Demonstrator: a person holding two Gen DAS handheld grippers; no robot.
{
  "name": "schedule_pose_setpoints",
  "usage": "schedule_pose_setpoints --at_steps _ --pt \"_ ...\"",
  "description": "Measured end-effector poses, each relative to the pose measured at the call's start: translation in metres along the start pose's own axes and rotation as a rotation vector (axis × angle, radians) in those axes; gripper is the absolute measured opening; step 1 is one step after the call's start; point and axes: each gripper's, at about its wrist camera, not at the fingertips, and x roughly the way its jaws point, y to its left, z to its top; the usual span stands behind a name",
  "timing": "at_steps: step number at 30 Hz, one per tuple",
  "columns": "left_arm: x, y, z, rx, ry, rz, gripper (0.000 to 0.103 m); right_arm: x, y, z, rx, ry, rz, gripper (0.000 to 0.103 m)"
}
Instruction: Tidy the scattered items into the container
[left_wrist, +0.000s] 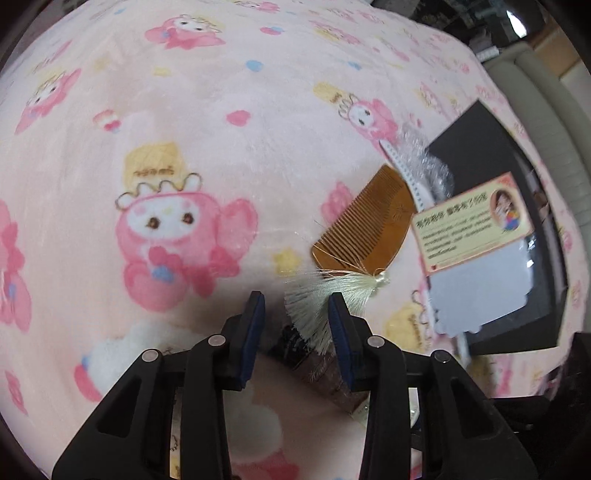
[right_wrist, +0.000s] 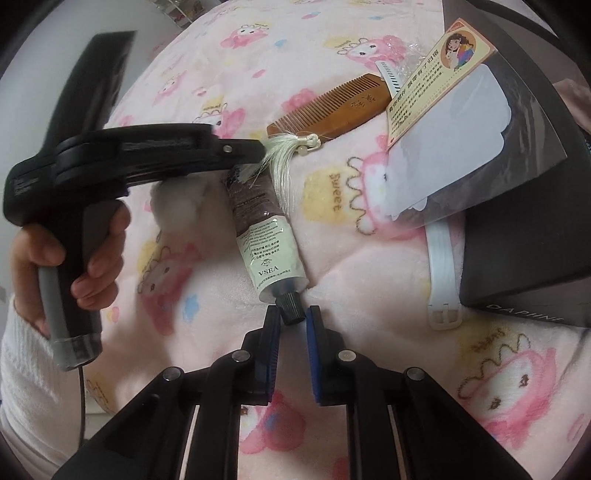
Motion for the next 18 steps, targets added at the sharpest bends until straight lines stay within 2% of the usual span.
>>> schedule_pose_setpoints --at_steps 3,7,10,12,14,18 --pt "0.003 -0.006 -0.004 0.029 0.012 0.031 0.036 0.001 -0.004 0.002 0.012 -0.002 0.000 0.012" --pt "-0.001 -0.007 -0.010 0.034 0.035 0.027 0.036 -0.001 -0.009 0.001 0.037 -0.012 -0.011 0.012" --pt "-0.006 -0.007 -0.020 0.023 0.057 -0.097 0.043 -0.006 -0.021 0.002 0.128 -0.009 0.030 0.012" --pt "-0.011 -0.010 -0.028 0.042 0.059 -0.122 0.044 -0.014 -0.030 -0.003 0.203 -0.010 0.069 0.012" --pt "-0.015 -0.011 -0.033 0.043 0.057 -0.141 0.044 -0.025 -0.028 -0.004 0.211 -0.039 0.062 0.012" --pt "-0.010 -0.004 -0.026 0.022 0.022 -0.059 0.044 -0.036 -0.031 -0.014 0.223 -0.060 0.097 0.012"
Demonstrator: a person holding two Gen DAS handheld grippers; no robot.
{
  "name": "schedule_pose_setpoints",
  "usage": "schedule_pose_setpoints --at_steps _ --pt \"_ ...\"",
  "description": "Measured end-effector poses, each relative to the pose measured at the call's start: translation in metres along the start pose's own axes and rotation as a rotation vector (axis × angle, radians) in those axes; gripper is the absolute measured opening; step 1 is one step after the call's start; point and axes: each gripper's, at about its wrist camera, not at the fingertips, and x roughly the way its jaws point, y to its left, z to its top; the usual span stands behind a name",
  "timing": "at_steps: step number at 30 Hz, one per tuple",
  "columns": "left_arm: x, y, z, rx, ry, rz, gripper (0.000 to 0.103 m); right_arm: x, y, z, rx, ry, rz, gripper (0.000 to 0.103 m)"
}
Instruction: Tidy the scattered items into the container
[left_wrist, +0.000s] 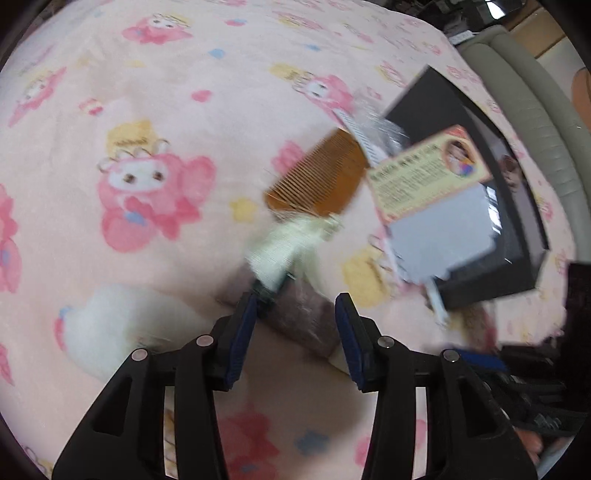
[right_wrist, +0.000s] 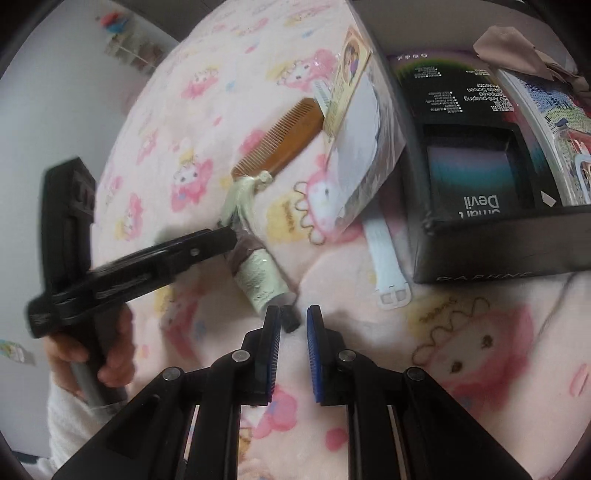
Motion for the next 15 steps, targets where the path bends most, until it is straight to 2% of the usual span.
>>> schedule_pose_setpoints --at_steps 3,6,10,15 --pt "0.006 0.004 0.014 -0.013 -0.023 0.034 0.045 0.011 0.000 -0.007 -0.011 0.049 0.012 0.012" --pt "0.013 0.001 0.023 0.020 -0.030 0.071 0.045 0.016 -0.005 -0.015 -0.008 0.098 0.022 0.012" --pt "0.030 -0.004 0.023 0.047 0.064 0.098 0.045 0.021 -0.007 -0.013 -0.015 0.085 0.010 0.012" --pt "0.029 -0.001 0.019 0.015 0.100 0.101 0.048 0.018 -0.010 -0.010 -0.017 0.063 -0.026 0.012"
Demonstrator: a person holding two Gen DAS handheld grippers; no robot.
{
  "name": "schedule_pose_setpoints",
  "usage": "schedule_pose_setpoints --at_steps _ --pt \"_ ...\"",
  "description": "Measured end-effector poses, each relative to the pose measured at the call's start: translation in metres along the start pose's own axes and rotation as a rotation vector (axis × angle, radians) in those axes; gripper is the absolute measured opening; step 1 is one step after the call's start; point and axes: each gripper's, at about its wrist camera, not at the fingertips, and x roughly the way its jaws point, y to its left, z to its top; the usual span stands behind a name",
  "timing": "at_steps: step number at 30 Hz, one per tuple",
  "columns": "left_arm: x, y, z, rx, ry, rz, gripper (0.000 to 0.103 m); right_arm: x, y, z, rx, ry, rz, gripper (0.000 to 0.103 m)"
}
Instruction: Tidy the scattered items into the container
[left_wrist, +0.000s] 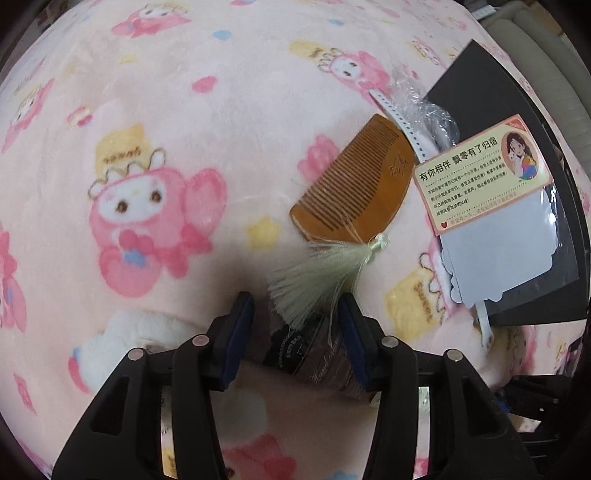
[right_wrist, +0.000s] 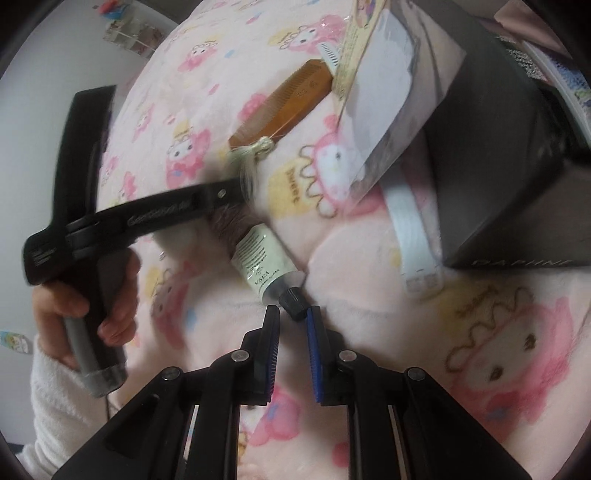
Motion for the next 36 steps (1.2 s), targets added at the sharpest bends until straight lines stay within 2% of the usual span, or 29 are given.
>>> schedule_pose_setpoints --at_steps 3,8,14,17,19,20,21,27,28,30,31,32,34,36 --pt "-0.003 0.003 -0.005 -0.022 0.030 -0.033 0.048 -0.004 -0.005 0.000 0.023 -0.017 0.002 0.015" --pt "-0.016 0.000 -0.026 -0.042 0.055 -0.123 0.047 -0.030 -0.020 0.001 0.081 -0.100 -0.030 0.015" --pt "-0.001 0.007 -0.025 -0.101 0.053 -0.092 0.047 -0.024 -0.046 0.005 0.167 -0.099 0.026 0.017" --pt "0.005 0.005 -0.026 -0.102 0.060 -0.091 0.047 -0.021 -0.044 0.008 0.124 -0.106 0.013 0.018" --pt "0.005 0.007 -0.028 -0.120 0.070 -0.116 0.048 -0.020 -0.043 0.011 0.096 -0.095 0.033 0.028" --pt "0.005 0.009 -0.029 -0.130 0.076 -0.134 0.053 -0.019 -0.043 0.013 0.083 -0.088 0.036 0.030" --pt "0.004 0.010 -0.031 -0.137 0.078 -0.145 0.054 -0.019 -0.042 0.013 0.076 -0.084 0.035 0.031" --pt "-0.009 0.010 -0.042 -0.174 0.046 -0.197 0.054 -0.034 -0.042 0.008 0.054 -0.106 0.026 0.028" --pt "-0.011 0.007 -0.043 -0.177 0.045 -0.222 0.054 -0.040 -0.040 0.007 0.042 -0.113 0.035 0.021" --pt "-0.016 -0.002 -0.042 -0.177 0.034 -0.259 0.054 -0.050 -0.036 0.006 0.035 -0.089 0.126 0.018" --pt "-0.020 -0.007 -0.041 -0.168 0.021 -0.238 0.054 -0.056 -0.031 0.007 0.019 -0.088 0.130 0.018" --pt "-0.022 -0.010 -0.040 -0.164 0.012 -0.211 0.053 -0.063 -0.024 0.007 -0.022 -0.099 0.084 0.018" --pt "-0.021 -0.006 -0.042 -0.197 0.015 -0.212 0.053 -0.067 -0.017 0.010 -0.084 -0.114 -0.017 0.018" --pt "-0.023 0.003 -0.055 -0.243 0.029 -0.220 0.053 -0.066 -0.024 0.012 -0.075 -0.112 -0.035 0.018"
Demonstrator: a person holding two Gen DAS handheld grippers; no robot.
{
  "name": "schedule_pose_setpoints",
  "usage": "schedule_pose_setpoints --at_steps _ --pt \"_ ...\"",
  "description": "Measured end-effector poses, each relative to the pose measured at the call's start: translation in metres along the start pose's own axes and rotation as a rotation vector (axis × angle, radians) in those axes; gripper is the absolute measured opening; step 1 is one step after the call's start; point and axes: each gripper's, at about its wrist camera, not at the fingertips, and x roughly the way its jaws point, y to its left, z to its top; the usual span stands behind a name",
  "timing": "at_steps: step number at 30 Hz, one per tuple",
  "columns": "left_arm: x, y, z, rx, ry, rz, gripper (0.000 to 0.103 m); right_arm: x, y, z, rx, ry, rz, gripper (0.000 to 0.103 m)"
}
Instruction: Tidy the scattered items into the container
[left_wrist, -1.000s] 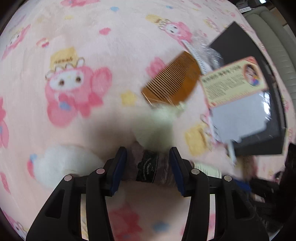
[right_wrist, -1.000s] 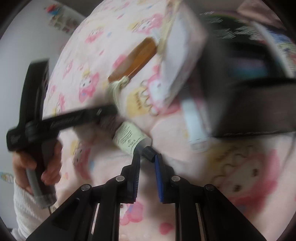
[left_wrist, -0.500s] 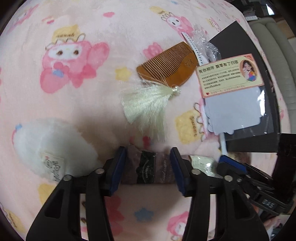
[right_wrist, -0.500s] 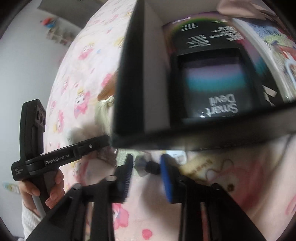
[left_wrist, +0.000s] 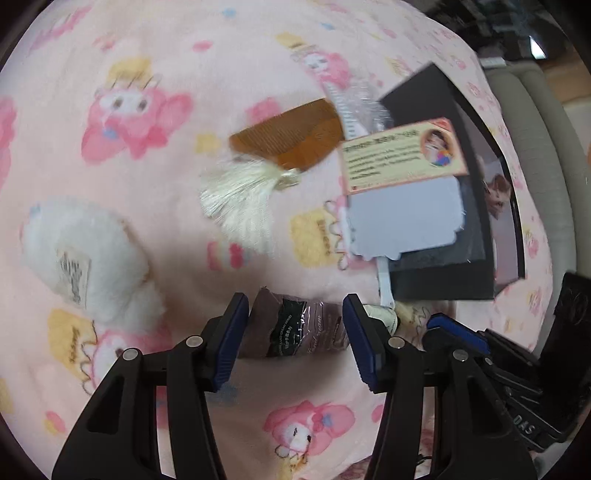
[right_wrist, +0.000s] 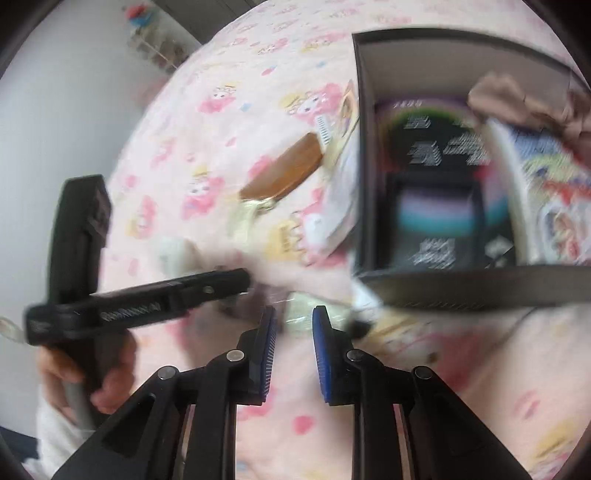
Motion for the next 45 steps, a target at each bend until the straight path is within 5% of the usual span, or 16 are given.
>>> schedule_pose_setpoints --at_steps 6,9,16,25,28,34,38,45 --pt "0.012 0.000 -0.021 -0.020 -0.012 0.042 0.053 0.018 -0.044 -0.010 0.182 0.033 0.043 0.037" --pt "0.019 -0.009 -0.015 -0.015 -0.008 0.066 0.053 0.021 -0.059 -0.010 0.243 0.020 0.060 0.037" --pt "0.036 -0.010 -0.007 -0.051 0.026 0.067 0.054 0.035 -0.060 0.001 0.201 0.057 0.086 0.044" --pt "0.049 -0.011 -0.007 -0.069 0.058 0.039 0.056 0.064 -0.035 0.000 0.027 0.089 -0.023 0.047" --pt "0.050 -0.011 -0.006 -0.084 0.064 0.034 0.056 0.065 -0.035 -0.001 0.038 0.084 -0.021 0.048" --pt "0.048 -0.015 -0.004 -0.090 0.067 0.017 0.056 0.054 -0.051 0.001 0.121 0.109 0.121 0.046" --pt "0.059 -0.018 -0.003 -0.099 0.074 0.036 0.058 0.056 -0.056 0.003 0.097 0.093 0.040 0.046" --pt "0.055 -0.032 -0.006 -0.060 0.067 0.053 0.058 0.067 -0.041 0.002 0.075 0.124 0.030 0.050"
